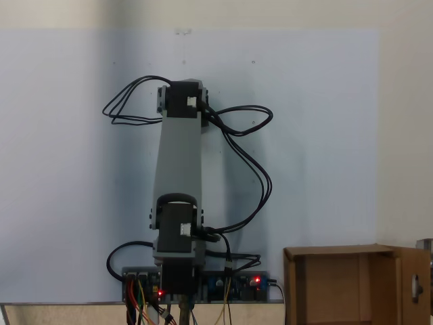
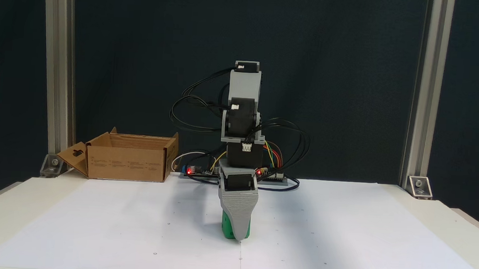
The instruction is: Grasp a green dice and put it in the bin.
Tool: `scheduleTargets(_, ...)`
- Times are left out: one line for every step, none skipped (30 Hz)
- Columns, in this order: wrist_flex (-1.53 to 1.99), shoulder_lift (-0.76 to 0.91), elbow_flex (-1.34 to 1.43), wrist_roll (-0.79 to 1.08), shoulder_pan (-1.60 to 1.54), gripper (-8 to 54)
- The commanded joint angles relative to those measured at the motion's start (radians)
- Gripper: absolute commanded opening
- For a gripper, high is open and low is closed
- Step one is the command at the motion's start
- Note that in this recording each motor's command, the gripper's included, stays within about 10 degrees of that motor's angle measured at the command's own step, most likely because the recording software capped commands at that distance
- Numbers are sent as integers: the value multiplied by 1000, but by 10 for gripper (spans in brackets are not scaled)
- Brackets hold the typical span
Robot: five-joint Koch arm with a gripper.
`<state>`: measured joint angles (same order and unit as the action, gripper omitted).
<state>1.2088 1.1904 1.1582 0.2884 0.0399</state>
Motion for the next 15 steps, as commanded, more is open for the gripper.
scheduleTargets(-6,3,-17,-60,8,387)
scheduleTargets(-9,-2,-15,-61,9,379)
scheduleTargets(-9,-8,-14,-61,9,353)
scheduleTargets(-11,-9,-12,-61,9,331)
scheduleTargets(-14,-9,-9,-61,11,304)
scheduleTargets(-18,-8,-5,-63,12,275)
scheduleTargets(-23,-8,2,-64,12,250)
scheduleTargets(-28,-8,2,-74,14,213)
scheduleTargets(-29,-8,2,-75,15,180)
scheduleTargets(-31,-8,2,-78,17,149)
scheduleTargets(-34,-8,2,-84,18,119)
scheduleTargets(-38,-8,2,-86,20,117)
scheduleTargets(-40,-6,2,-89,20,117)
scheduleTargets(-40,-5,2,-92,20,117)
scheduleTargets(-40,-3,2,-95,21,117)
